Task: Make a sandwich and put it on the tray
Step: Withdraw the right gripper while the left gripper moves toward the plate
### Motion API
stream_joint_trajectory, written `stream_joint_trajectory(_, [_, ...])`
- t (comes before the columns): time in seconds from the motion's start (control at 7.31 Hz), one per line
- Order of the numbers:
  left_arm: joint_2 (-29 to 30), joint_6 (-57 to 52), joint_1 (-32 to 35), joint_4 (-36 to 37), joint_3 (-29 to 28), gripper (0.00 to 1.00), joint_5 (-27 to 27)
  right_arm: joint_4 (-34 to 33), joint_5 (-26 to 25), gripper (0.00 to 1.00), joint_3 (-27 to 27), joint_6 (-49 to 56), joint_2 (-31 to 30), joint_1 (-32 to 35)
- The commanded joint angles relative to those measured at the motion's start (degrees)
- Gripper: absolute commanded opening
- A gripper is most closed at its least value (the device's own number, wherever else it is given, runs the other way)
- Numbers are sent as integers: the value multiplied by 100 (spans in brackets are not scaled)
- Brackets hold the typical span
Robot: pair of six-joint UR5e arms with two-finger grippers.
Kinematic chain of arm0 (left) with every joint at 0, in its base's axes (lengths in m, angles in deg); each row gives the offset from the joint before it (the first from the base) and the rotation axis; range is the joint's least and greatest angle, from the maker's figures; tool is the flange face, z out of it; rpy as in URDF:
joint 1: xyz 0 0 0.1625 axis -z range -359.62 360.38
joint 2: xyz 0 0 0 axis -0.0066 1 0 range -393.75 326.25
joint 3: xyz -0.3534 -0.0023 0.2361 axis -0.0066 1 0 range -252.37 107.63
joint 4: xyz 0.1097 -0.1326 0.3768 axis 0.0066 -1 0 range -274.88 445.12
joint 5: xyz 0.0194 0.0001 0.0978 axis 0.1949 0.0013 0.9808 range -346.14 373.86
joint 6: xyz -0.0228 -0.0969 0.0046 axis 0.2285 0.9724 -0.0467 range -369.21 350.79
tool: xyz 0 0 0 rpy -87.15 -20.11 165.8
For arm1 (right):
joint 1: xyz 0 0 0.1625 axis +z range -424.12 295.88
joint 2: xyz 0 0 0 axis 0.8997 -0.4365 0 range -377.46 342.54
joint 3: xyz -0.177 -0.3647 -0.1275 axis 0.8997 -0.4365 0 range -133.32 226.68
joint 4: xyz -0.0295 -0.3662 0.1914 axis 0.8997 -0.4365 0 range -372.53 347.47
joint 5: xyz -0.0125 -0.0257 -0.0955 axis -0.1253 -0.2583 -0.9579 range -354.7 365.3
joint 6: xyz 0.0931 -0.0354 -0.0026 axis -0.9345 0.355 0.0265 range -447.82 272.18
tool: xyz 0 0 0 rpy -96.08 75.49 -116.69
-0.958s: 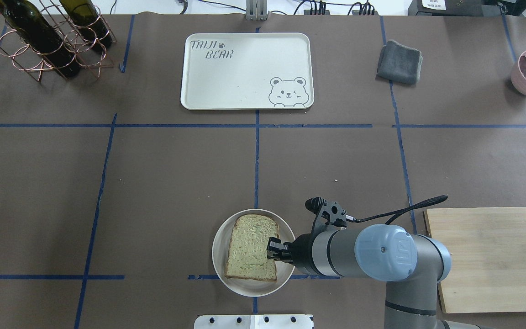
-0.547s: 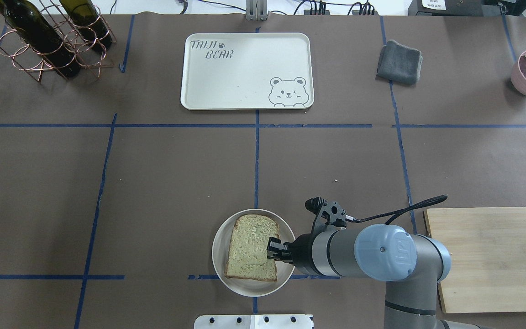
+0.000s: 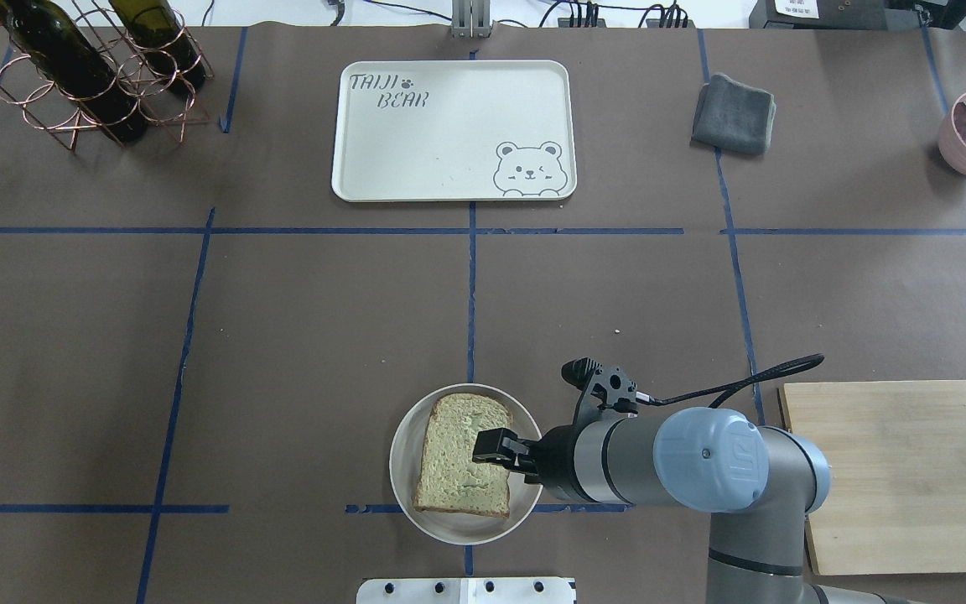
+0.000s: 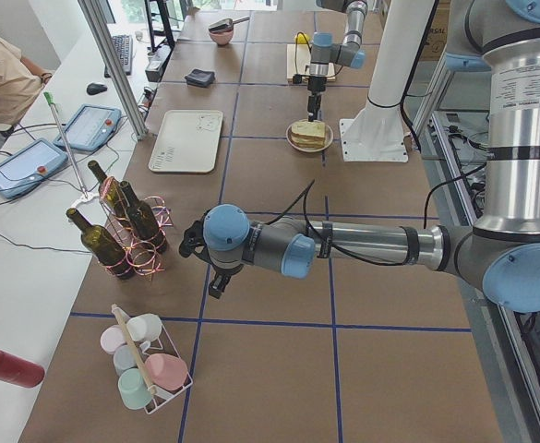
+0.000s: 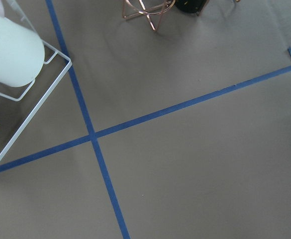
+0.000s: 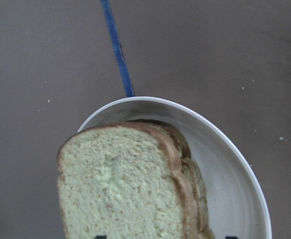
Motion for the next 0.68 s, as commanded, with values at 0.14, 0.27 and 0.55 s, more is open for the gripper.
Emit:
stream_joint_trajectory(0.14, [189, 964, -807, -204, 82, 100, -185, 9, 209, 100, 370, 12, -598, 519])
stream_joint_trajectory(0.27, [199, 2060, -1272, -1111, 109, 100, -151, 18, 723, 100, 511, 20, -933, 1053])
stream_joint_trajectory(0.55, [208, 4869, -2369, -3402, 100, 100, -2, 53, 1132, 100, 609, 256, -1338, 1566])
